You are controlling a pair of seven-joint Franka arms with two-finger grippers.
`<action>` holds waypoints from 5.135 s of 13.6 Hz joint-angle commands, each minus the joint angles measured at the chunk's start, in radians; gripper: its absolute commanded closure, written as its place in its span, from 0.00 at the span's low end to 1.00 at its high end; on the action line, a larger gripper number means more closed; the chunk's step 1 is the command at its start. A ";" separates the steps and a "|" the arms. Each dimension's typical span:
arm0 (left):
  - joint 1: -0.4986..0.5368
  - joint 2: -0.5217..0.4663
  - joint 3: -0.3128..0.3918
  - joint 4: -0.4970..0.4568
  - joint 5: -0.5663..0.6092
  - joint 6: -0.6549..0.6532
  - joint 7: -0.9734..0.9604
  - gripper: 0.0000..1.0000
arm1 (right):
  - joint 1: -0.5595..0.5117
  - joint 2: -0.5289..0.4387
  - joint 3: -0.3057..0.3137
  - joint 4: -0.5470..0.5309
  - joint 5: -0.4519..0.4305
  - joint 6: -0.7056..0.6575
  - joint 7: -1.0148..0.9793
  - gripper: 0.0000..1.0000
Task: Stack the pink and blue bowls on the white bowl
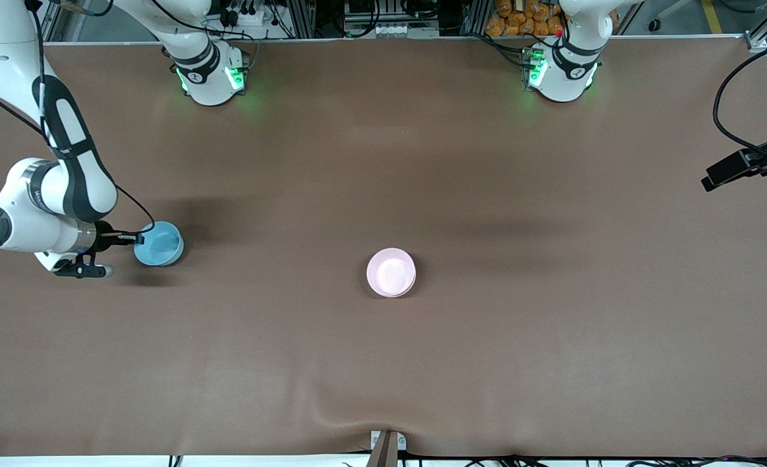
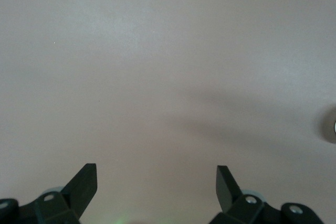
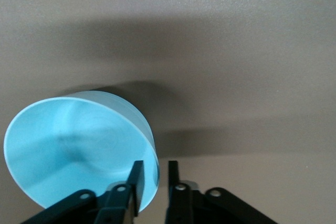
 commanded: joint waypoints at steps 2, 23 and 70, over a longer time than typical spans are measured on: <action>0.009 -0.022 -0.007 -0.019 -0.002 0.005 0.014 0.00 | -0.017 0.005 0.015 -0.006 0.018 0.014 -0.022 0.95; -0.215 -0.111 0.232 -0.078 -0.011 -0.016 0.053 0.00 | 0.499 -0.005 0.041 0.326 0.453 -0.161 0.683 1.00; -0.221 -0.084 0.218 -0.081 -0.010 -0.035 0.059 0.00 | 0.409 0.139 0.013 0.895 0.294 -0.577 0.650 0.00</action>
